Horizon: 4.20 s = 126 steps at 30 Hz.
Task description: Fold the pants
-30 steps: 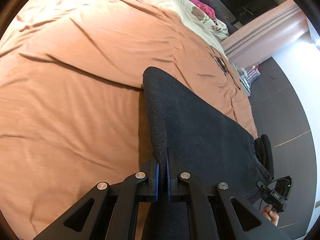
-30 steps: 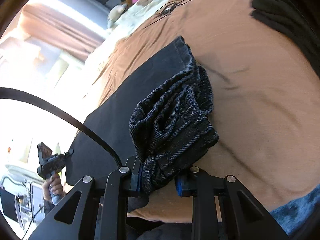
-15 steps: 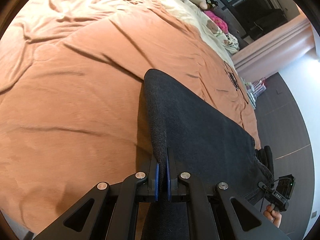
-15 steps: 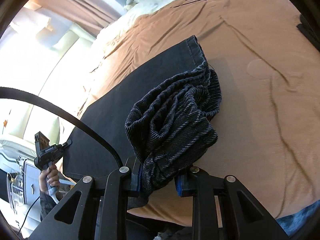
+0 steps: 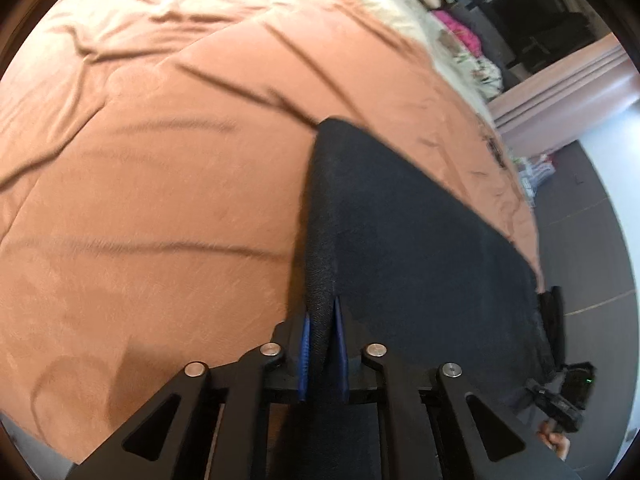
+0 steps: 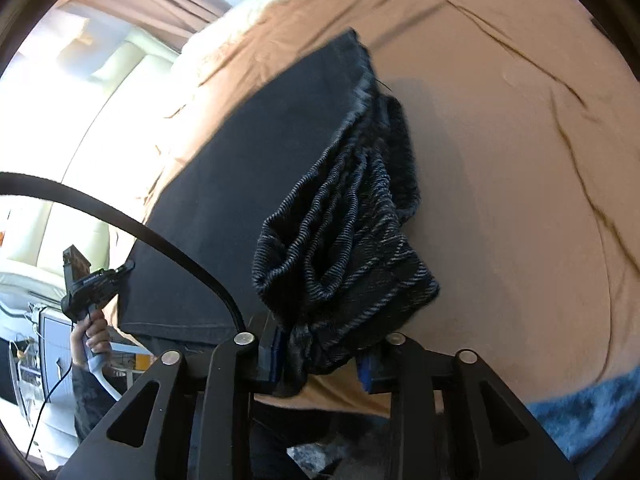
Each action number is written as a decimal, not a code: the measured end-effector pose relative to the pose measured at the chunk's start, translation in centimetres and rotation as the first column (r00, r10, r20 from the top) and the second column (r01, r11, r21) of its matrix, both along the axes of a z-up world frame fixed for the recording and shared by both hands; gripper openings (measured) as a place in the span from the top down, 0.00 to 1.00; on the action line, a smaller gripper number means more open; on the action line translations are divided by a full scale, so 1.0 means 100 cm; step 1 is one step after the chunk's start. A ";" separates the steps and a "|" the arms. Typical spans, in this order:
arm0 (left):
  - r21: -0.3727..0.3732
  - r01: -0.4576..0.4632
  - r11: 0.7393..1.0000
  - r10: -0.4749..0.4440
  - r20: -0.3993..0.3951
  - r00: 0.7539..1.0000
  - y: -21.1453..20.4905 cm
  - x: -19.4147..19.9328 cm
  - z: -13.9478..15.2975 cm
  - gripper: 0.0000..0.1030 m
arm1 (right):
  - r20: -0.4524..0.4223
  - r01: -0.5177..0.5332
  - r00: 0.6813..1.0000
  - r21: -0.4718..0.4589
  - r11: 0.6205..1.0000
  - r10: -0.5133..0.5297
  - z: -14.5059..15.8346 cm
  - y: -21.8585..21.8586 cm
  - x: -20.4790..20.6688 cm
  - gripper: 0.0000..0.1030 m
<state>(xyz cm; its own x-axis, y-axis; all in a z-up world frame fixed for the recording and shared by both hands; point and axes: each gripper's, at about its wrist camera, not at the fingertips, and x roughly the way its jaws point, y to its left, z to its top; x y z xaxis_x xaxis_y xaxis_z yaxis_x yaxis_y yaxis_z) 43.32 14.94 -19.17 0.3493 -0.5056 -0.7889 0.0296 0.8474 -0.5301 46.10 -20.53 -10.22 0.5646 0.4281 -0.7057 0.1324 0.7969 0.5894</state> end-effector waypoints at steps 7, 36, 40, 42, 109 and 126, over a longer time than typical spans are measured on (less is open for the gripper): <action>-0.077 -0.033 0.997 0.031 -0.034 0.999 0.014 -0.028 -0.021 0.65 | 0.021 -0.024 0.999 -0.052 0.998 0.025 0.006 -0.022 -0.002 0.66; -0.194 -0.252 0.948 0.246 -0.054 0.968 0.028 -0.100 -0.024 0.62 | 0.064 -0.024 0.997 -0.111 0.994 0.032 -0.022 -0.011 0.046 0.96; -0.213 -0.264 0.941 0.259 -0.049 0.965 0.028 -0.104 -0.027 0.62 | 0.043 -0.024 0.999 -0.130 0.991 0.030 -0.023 -0.008 0.047 0.97; -0.223 -0.259 0.940 0.257 -0.040 0.966 0.029 -0.107 -0.028 0.62 | 0.039 -0.030 0.999 -0.173 0.984 0.037 -0.017 -0.003 0.049 0.97; -0.400 -0.291 0.869 0.326 0.020 0.945 0.036 -0.115 -0.021 0.84 | -0.019 -0.293 0.950 -0.391 0.872 0.311 -0.001 0.212 0.150 0.97; -0.455 -0.371 0.809 0.374 -0.088 0.923 0.040 -0.122 -0.051 0.74 | -0.038 -0.251 0.964 -0.456 0.854 0.262 0.000 0.224 0.241 0.97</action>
